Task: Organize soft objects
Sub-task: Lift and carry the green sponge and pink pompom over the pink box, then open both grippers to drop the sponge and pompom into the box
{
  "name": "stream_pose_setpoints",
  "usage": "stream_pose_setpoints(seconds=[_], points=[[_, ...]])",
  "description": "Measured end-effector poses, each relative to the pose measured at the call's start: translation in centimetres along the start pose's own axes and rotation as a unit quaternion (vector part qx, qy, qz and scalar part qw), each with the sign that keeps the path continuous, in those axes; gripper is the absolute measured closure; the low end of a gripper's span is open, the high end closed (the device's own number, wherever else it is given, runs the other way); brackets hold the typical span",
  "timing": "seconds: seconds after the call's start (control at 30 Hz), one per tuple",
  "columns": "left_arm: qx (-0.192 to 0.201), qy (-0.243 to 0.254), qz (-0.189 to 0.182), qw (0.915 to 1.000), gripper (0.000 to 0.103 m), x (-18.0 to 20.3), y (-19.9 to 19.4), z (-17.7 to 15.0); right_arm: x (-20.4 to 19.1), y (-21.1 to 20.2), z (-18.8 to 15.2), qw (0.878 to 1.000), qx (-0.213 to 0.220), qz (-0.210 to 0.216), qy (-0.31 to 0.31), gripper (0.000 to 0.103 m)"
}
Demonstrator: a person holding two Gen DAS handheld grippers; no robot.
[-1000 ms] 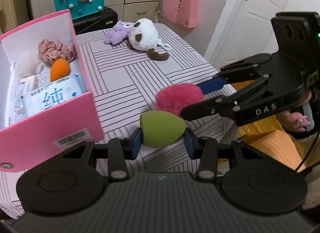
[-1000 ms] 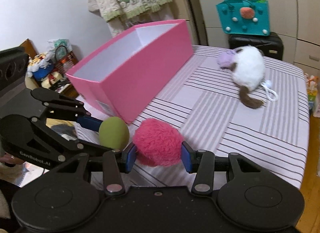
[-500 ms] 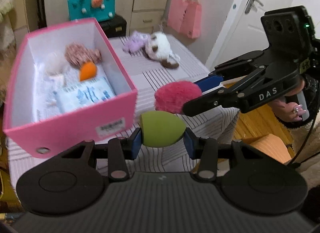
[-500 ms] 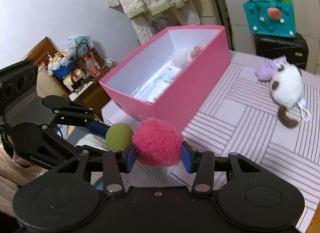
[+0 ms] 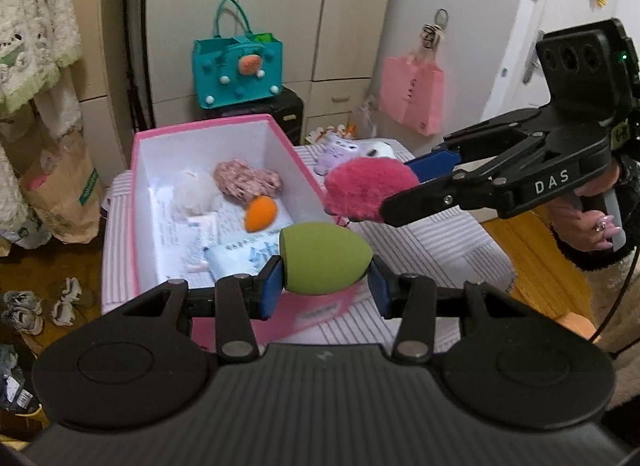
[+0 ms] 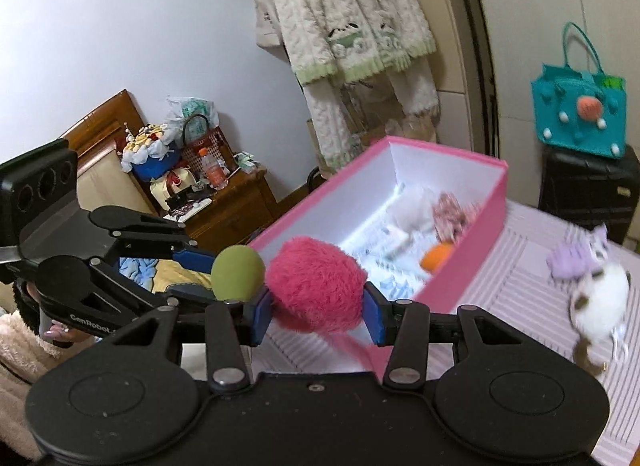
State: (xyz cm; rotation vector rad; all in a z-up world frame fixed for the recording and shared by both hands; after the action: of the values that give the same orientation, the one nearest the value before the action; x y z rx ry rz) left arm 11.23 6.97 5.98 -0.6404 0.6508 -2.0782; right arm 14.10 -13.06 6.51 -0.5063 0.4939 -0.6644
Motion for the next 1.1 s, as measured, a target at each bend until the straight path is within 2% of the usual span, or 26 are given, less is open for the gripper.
stream_pose_setpoints(seconds=[0.13, 0.23, 0.37, 0.53, 0.67, 0.77, 0.93, 1.1], points=[[-0.003, 0.006, 0.012, 0.9999, 0.058, -1.1, 1.4, 1.2, -0.1, 1.8, 2.1, 0.999, 0.005, -0.023, -0.036, 0.051], [-0.026, -0.006, 0.006, 0.9996, 0.058, -2.5, 3.7, 2.4, 0.4, 3.4, 3.4, 0.995, 0.014, -0.060, -0.076, 0.051], [-0.048, -0.011, 0.024, 0.9985, 0.058, -4.3, 7.4, 3.9, 2.2, 5.9, 4.9, 0.992, 0.009, -0.093, -0.089, 0.051], [-0.073, -0.014, 0.033, 0.9967, 0.058, -6.0, 12.1, 4.7, 5.3, 9.5, 6.6, 0.994, -0.026, -0.090, -0.058, 0.051], [-0.103, -0.029, 0.038, 0.9935, 0.058, -7.1, 15.0, 4.4, 7.0, 12.1, 6.7, 0.993, -0.058, -0.088, -0.046, 0.051], [-0.120, -0.024, 0.061, 0.9906, 0.057, -7.3, 16.1, 3.9, 7.8, 13.7, 6.5, 0.993, -0.076, -0.085, -0.042, 0.051], [-0.127, -0.014, 0.058, 0.9901, 0.057, -7.0, 16.7, 3.7, 8.4, 15.9, 6.2, 0.991, -0.104, -0.075, -0.029, 0.050], [-0.137, -0.024, 0.065, 0.9881, 0.057, -7.9, 17.7, 4.0, 9.2, 17.4, 5.9, 0.990, -0.121, -0.070, -0.011, 0.049]])
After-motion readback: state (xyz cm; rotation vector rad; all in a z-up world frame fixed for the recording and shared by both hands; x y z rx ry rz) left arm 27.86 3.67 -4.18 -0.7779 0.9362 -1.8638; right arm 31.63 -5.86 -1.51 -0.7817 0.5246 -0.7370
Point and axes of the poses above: each gripper's, at about its wrist camera, not at the fingertips, and y roughly the way its jaws point, x to its right, z to its top, the point moved 4 cm from there along y, roughly the way its jaws point, and after that the axes turned 5 degrees about -y, right-handed, at the moved point
